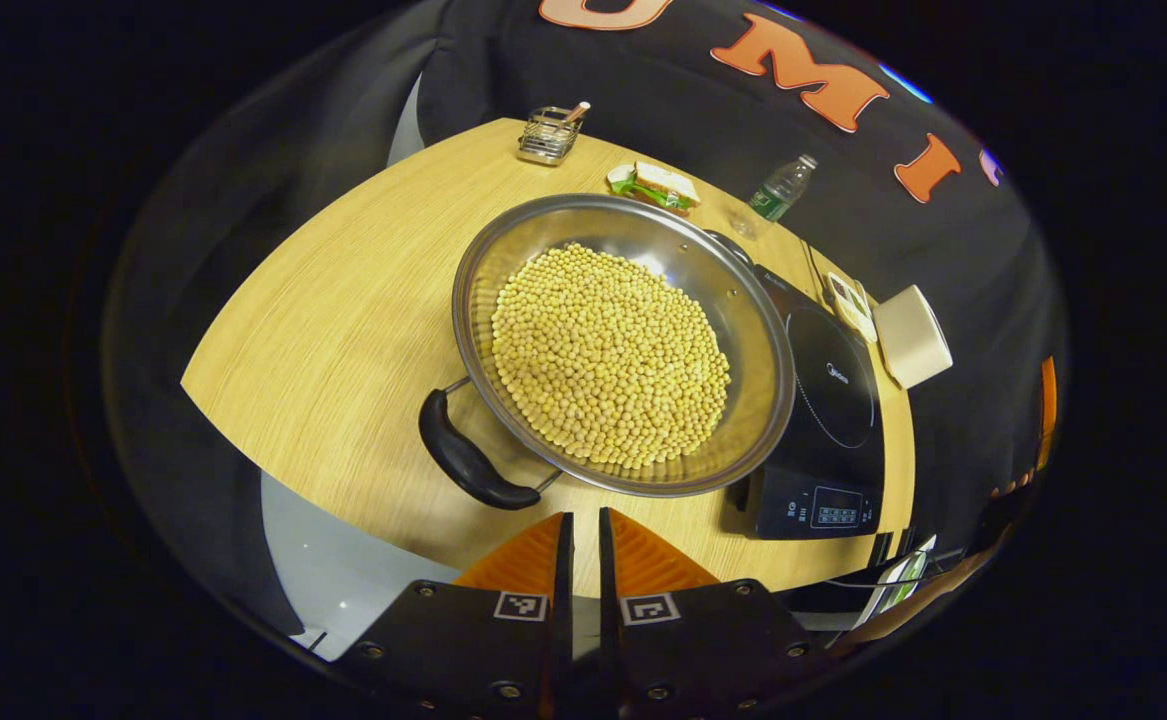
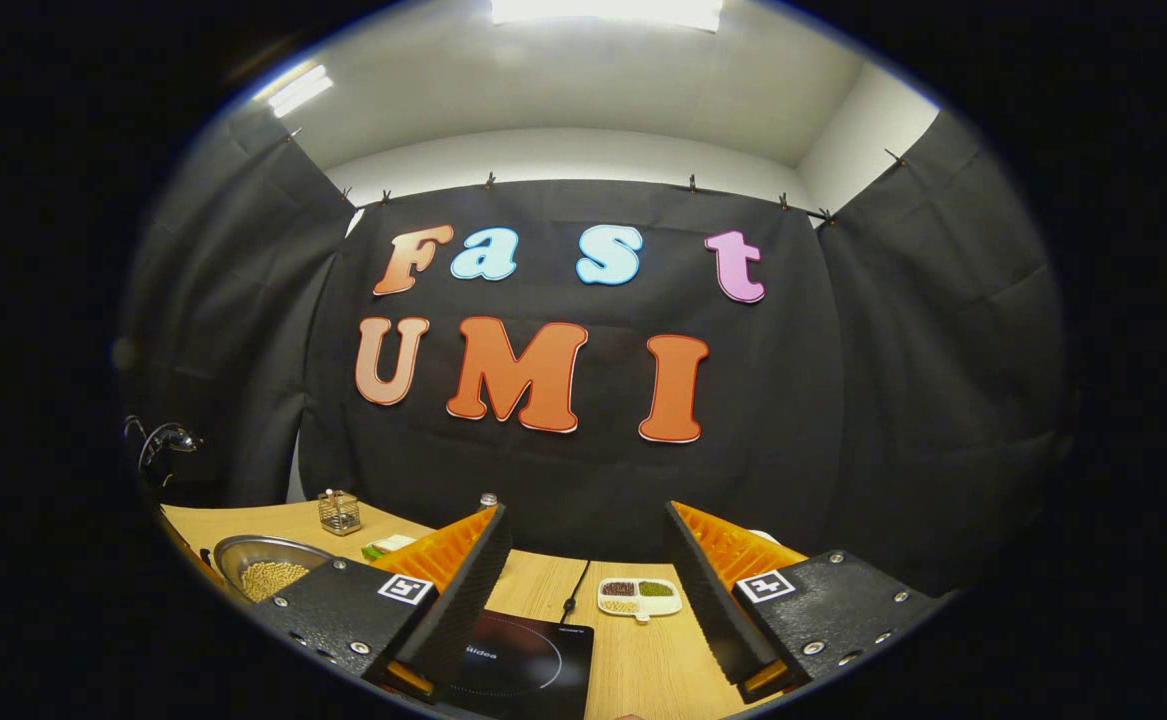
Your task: First push the handle of the pot to place it horizontally, then grasp the pot with both hands and set it on the induction cooktop.
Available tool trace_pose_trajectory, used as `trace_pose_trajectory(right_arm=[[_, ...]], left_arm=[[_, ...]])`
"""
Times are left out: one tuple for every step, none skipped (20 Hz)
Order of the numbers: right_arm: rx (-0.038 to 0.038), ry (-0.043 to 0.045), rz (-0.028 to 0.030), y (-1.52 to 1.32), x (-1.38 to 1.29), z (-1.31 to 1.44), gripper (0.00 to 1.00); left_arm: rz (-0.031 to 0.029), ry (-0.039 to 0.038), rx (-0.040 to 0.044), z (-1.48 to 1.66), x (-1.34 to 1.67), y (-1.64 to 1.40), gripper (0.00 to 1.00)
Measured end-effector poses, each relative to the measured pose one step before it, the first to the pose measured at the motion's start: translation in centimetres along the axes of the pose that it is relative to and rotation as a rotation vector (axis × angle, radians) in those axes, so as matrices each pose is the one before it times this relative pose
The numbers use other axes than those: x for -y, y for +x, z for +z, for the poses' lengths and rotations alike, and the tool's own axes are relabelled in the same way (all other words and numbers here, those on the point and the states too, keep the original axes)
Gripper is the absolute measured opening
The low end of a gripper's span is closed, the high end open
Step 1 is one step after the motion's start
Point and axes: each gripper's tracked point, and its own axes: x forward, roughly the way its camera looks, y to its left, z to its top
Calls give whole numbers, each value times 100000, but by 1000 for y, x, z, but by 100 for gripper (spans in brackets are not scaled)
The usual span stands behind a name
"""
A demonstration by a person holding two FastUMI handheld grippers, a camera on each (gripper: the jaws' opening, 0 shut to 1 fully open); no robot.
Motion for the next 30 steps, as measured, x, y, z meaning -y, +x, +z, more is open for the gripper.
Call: trace_pose_trajectory(right_arm=[[-739,302,-41,162,-64,-239,95],[-937,439,205,154,-188,-208,95],[-1082,443,379,113,-180,-265,95],[-890,292,504,64,-112,-172,95],[-566,-98,400,43,-203,-160,95],[-438,-375,-134,100,22,-127,95],[-379,-500,-151,172,25,-66,95],[-467,-196,-123,131,-89,-138,95],[-413,319,292,191,-298,-42,95],[-369,556,726,90,-383,-91,95],[-404,590,656,72,-301,-84,95],[-496,421,662,227,-228,-97,95],[-588,414,190,233,-194,-142,95],[-706,380,517,130,-237,-213,95],[-895,429,410,198,-201,-232,95],[-1061,381,470,130,-155,-355,95],[-1195,337,614,64,-289,-336,95],[-1245,409,438,165,-172,-327,95],[-1240,317,832,133,-192,-340,95],[-1566,362,842,96,-272,-523,95],[-1559,302,986,187,-381,-531,95],[-1690,304,979,266,-597,-502,95],[-1850,283,945,309,-436,-510,95],[-1812,212,968,237,-380,-603,95],[-1738,262,760,220,-317,-573,95],[-1673,206,814,153,-342,-512,95],[-1699,60,878,209,-381,-506,95],[-1684,-18,866,224,-397,-474,95],[-1370,-7,1064,268,-459,-373,95],[-1325,-73,1189,283,-503,-336,95]], left_arm=[[540,-2700,-908,-238,75,436,12],[1263,-2138,-1094,-49,-204,446,12],[1845,-1600,-646,-50,-546,618,12],[1046,-1920,-361,145,-272,313,12],[166,-1368,-402,71,-104,165,12],[319,-1201,167,313,-187,99,12],[-441,-1627,-459,128,-8,78,12],[-160,-1541,-544,105,-90,-55,12],[435,-834,24,146,-228,-40,12],[814,-719,467,361,-287,-37,11],[552,-1166,146,321,-160,-59,12],[166,-1440,-74,376,-55,-141,12],[313,-1057,44,376,-194,-153,12],[394,-314,107,326,-240,-28,12],[534,-469,326,190,-251,145,12],[371,-161,150,399,-127,105,12],[610,-54,61,274,-1,306,11],[697,132,217,406,-44,79,11],[1003,319,562,244,-271,99,10],[1132,317,741,488,-246,155,12],[1013,-86,636,340,-333,75,9],[934,-169,445,319,-127,93,9],[1072,-152,554,306,-413,224,9],[652,114,493,474,-182,197,9],[815,315,705,263,-381,54,12],[624,858,720,424,-221,21,12],[722,1241,832,273,-226,73,5],[690,1209,943,447,-92,120,9],[547,1070,772,334,-148,214,9],[447,1125,840,476,-138,141,9]])
